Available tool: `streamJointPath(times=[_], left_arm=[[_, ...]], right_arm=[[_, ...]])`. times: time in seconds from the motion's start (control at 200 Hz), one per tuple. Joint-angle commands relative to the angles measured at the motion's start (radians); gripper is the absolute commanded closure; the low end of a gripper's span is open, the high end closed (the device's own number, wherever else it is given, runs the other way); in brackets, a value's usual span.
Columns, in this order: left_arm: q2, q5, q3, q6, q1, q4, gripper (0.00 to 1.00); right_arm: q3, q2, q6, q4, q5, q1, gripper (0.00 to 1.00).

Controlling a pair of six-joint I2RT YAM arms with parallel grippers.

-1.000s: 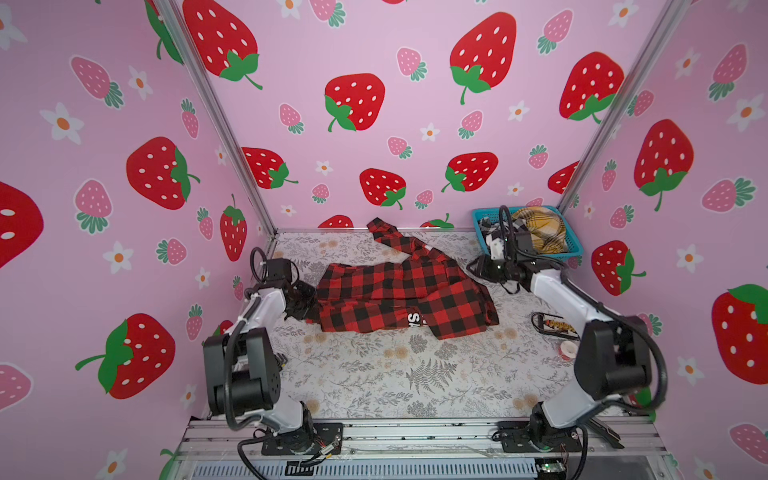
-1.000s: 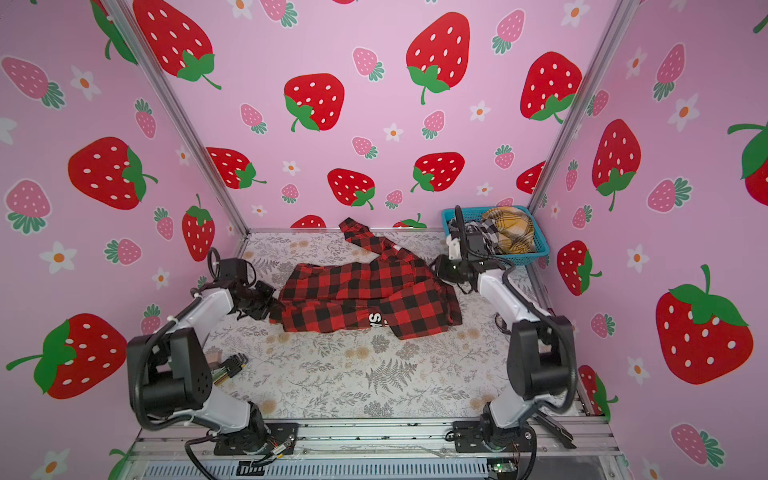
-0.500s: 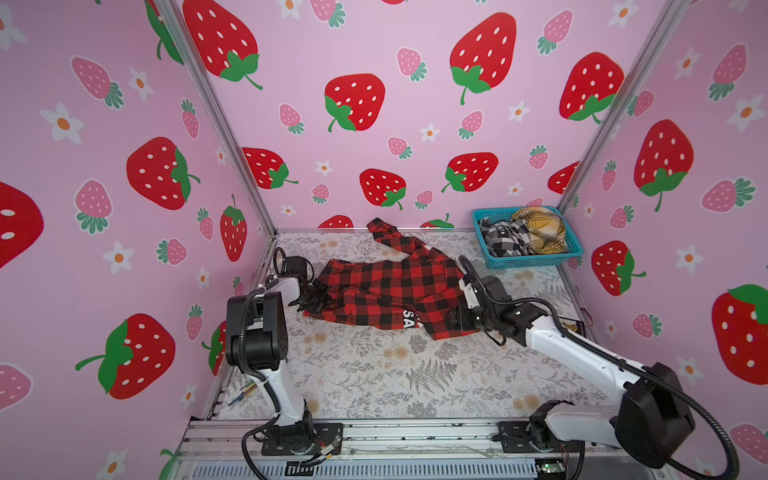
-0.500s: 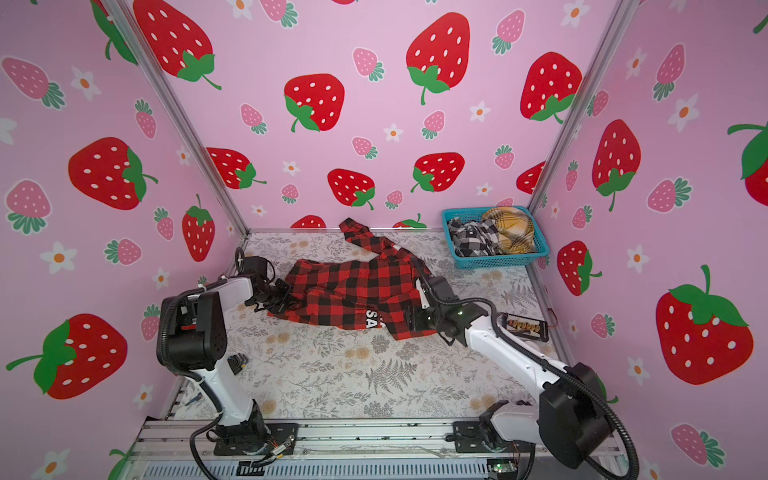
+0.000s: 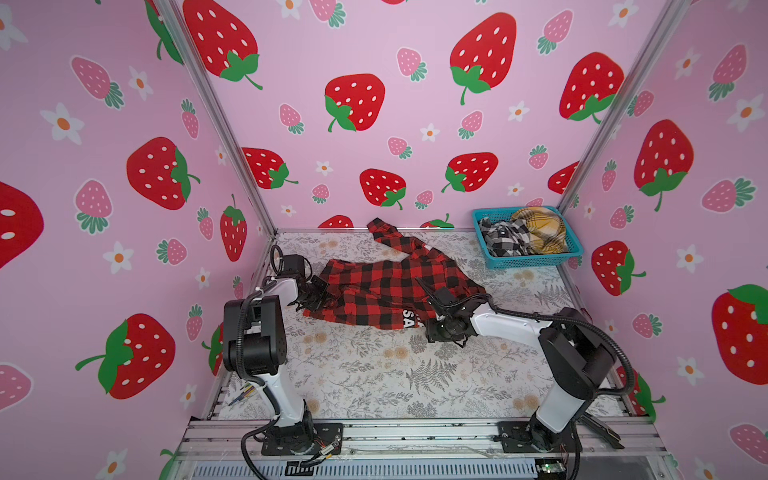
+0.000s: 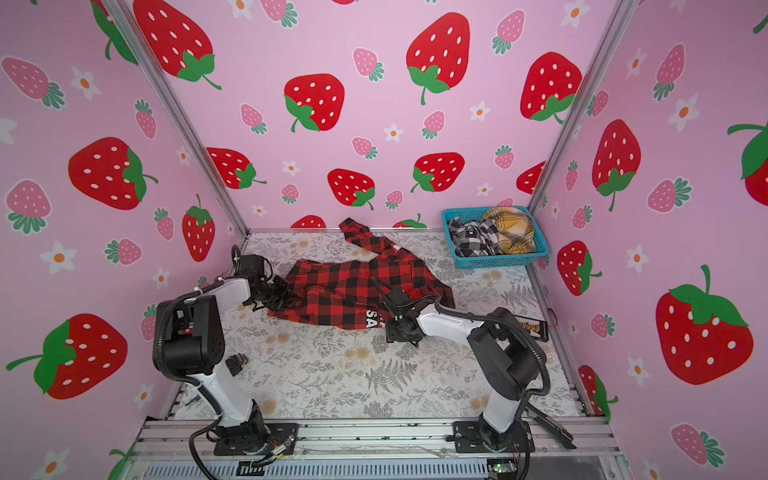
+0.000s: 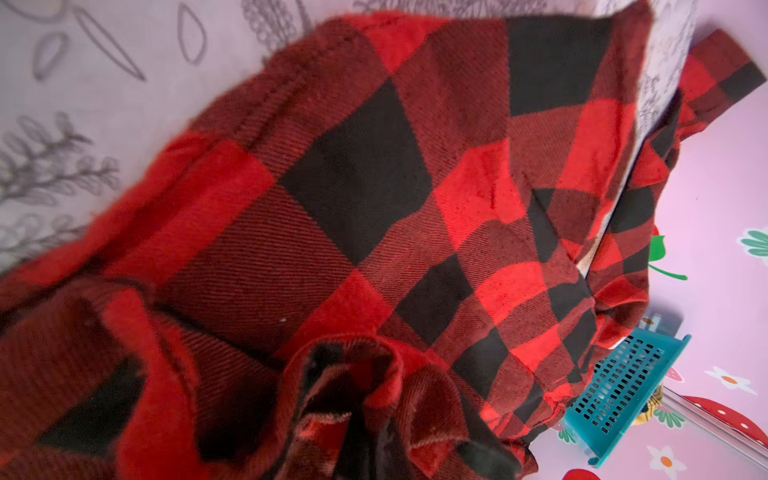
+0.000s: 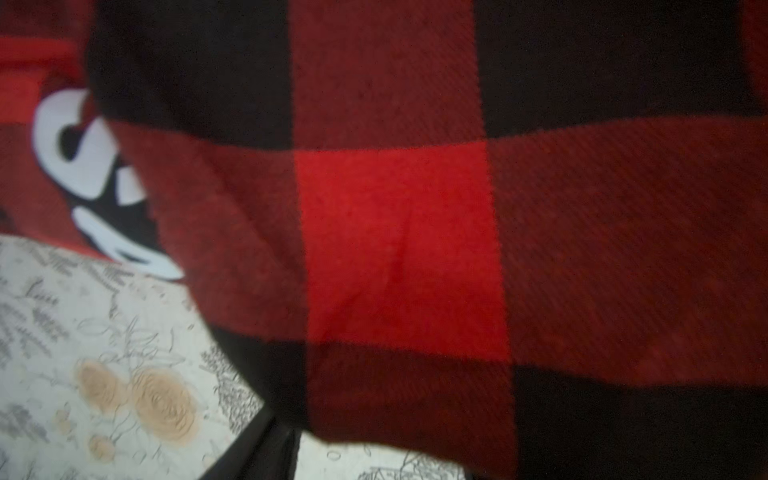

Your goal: Fold and stack the long sleeve shirts

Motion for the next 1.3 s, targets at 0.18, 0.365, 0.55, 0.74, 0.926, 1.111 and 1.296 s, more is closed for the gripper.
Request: streamJointPath(times=[0.18, 0.365, 0.55, 0.74, 0.926, 1.111, 1.296], left_arm=[[-0.024, 0.021, 0.005, 0.000, 0.005, -0.011, 1.00], [-0.052, -0.005, 0.013, 0.011, 0.006, -0.023, 1.00], [-0.105, -0.066, 0.001, 0.022, 0.004, -0.022, 1.00], [-0.183, -0.152, -0.033, 0.019, 0.006, -0.033, 1.00], [-0.242, -0.223, 0.057, -0.027, 0.004, -0.021, 1.00], [-0.213, -0.259, 0.450, -0.080, -0.030, -0.067, 1.00], [-0.330, -0.380, 0.567, 0.010, -0.090, -0.138, 1.00]], right_arm=[[0.029, -0.071, 0.062, -0.185, 0.165, -0.012, 1.00], [0.012, -0.353, -0.022, -0.365, 0.119, 0.023, 1.00], [0.117, -0.554, -0.108, -0.520, 0.158, -0.008, 1.00], [0.273, -0.450, -0.262, -0.518, 0.150, -0.205, 1.00], [0.528, -0.321, -0.347, -0.447, 0.073, -0.370, 1.00], [1.333, 0.004, -0.389, -0.559, 0.082, -0.457, 1.00], [1.474, -0.067, -0.347, -0.377, -0.210, -0.524, 1.00]])
